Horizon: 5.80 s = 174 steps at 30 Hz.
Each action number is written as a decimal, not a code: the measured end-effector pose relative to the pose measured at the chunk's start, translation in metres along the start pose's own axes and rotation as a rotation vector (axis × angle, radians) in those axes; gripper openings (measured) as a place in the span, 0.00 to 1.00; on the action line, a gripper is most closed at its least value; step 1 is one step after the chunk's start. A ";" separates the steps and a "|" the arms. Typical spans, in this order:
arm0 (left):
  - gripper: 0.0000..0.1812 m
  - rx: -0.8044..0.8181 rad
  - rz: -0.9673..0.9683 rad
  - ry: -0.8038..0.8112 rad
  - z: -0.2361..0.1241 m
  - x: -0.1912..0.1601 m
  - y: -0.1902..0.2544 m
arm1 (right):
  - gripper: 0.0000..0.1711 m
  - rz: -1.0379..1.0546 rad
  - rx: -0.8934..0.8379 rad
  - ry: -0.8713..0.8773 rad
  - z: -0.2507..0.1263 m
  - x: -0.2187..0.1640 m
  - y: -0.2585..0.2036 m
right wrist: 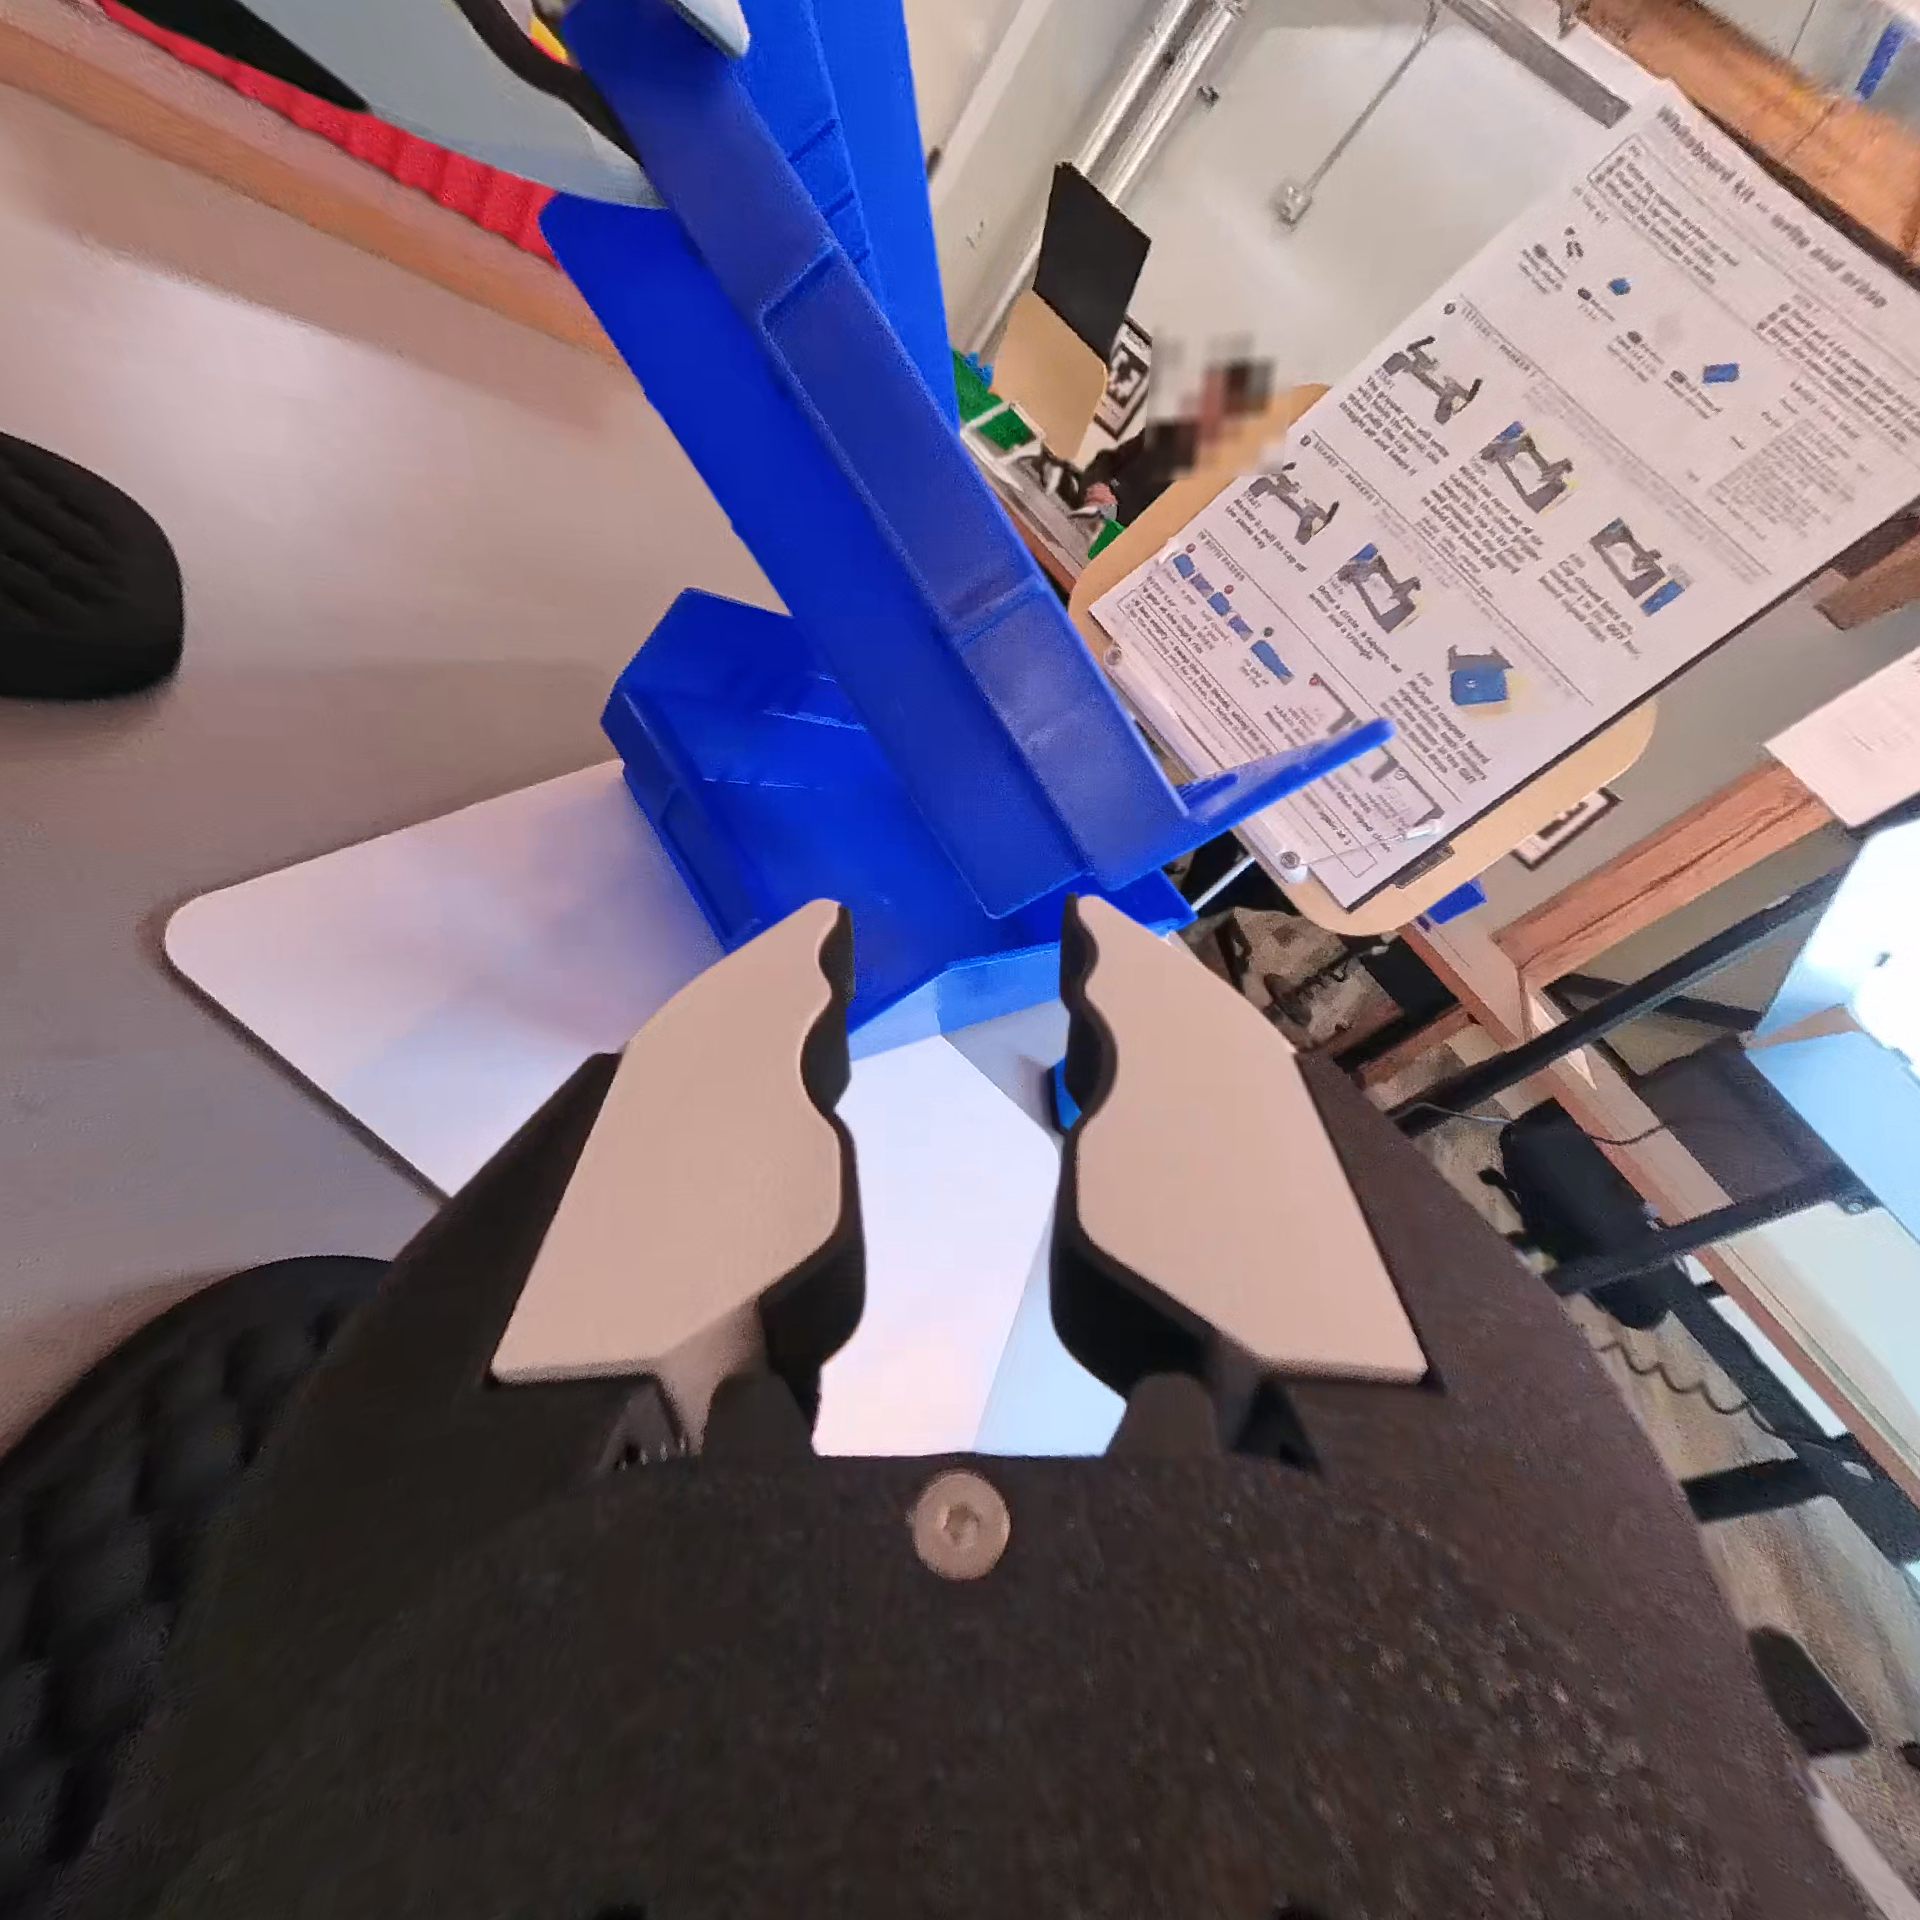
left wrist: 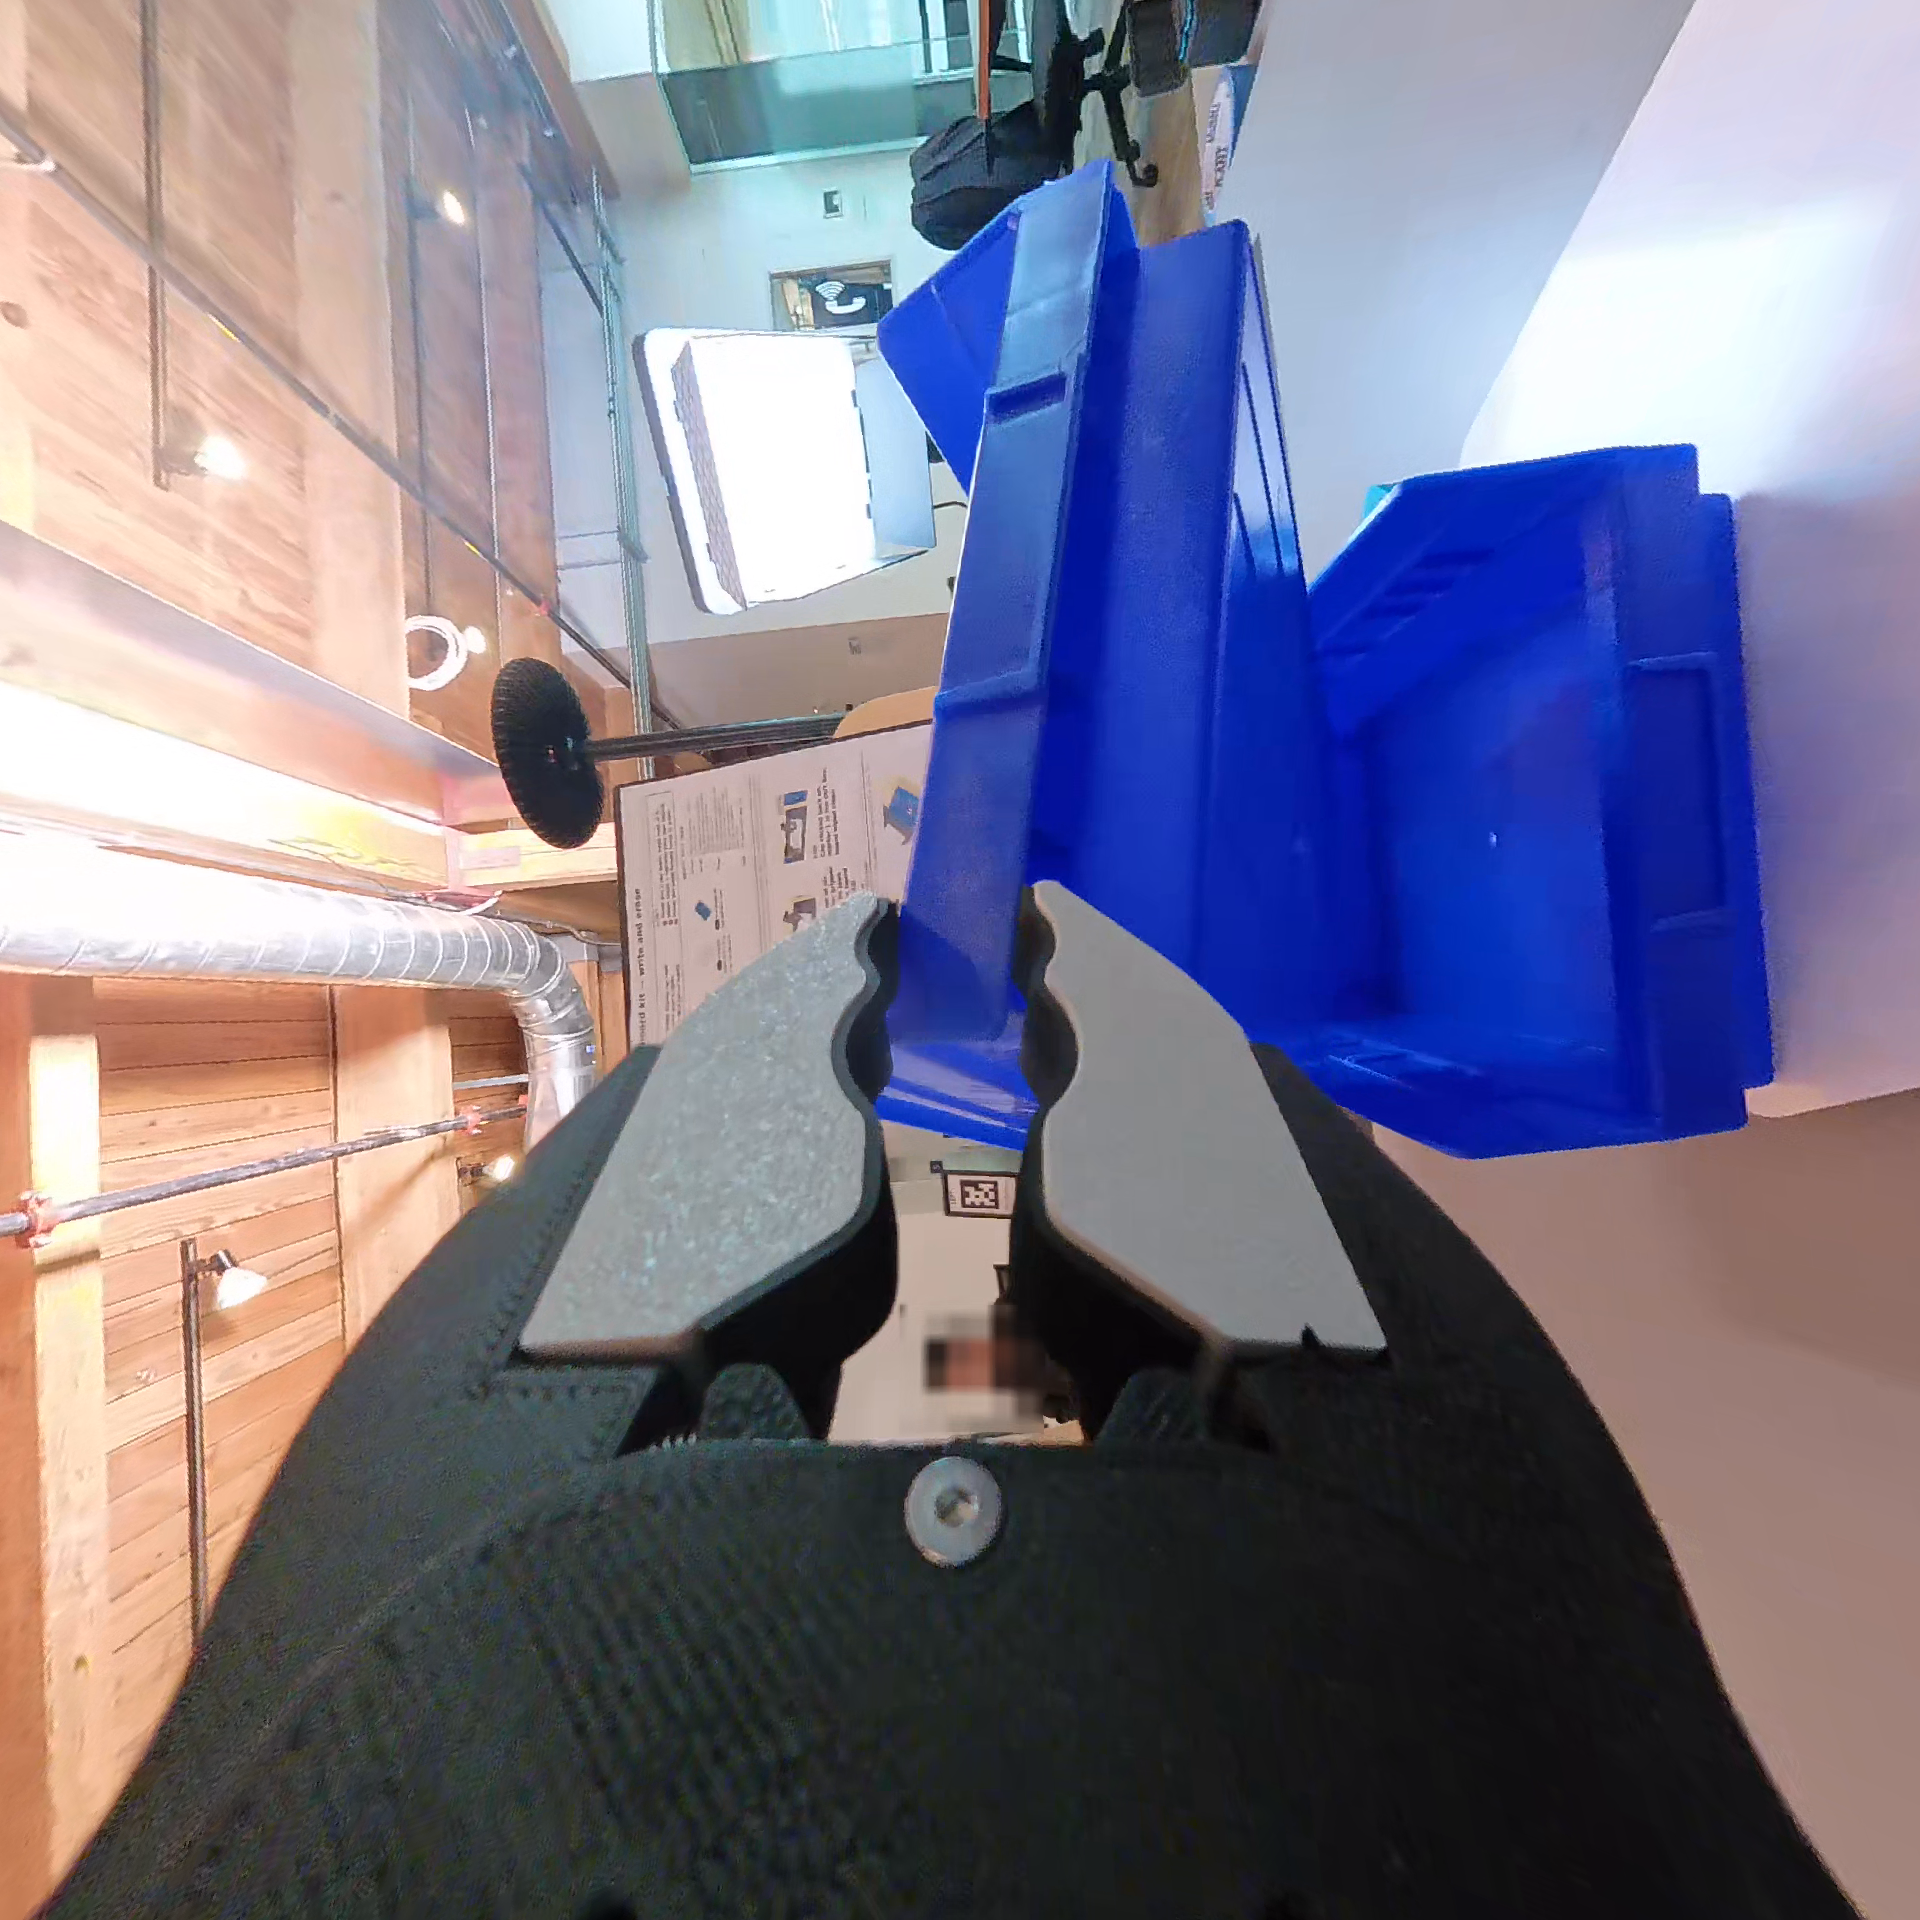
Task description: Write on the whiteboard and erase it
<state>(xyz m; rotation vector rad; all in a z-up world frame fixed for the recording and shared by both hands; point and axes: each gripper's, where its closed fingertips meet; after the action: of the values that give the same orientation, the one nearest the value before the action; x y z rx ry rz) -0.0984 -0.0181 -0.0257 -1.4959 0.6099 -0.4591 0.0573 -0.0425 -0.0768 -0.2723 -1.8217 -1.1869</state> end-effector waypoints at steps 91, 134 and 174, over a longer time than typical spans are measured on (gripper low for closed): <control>0.16 -0.871 -0.735 -0.734 -0.015 -0.180 0.266 | 0.17 -0.251 0.601 -0.752 0.044 -0.126 -0.046; 0.32 -0.854 -1.220 -0.042 0.036 -0.128 0.240 | 0.25 0.292 0.304 -0.230 0.112 -0.213 0.035; 0.11 -0.905 -1.587 -1.448 0.069 -0.418 0.292 | 0.17 0.255 0.266 0.062 0.105 -0.170 0.024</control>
<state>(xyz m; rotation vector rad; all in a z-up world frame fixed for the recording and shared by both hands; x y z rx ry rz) -0.4025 0.3103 -0.2800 -2.3856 -1.8745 -0.0702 0.1065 0.1028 -0.2074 -0.3014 -1.8049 -0.7605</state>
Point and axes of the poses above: each gripper's, where its closed fingertips meet, z out along the fingers, x out of its top, y = z × x across the jaws
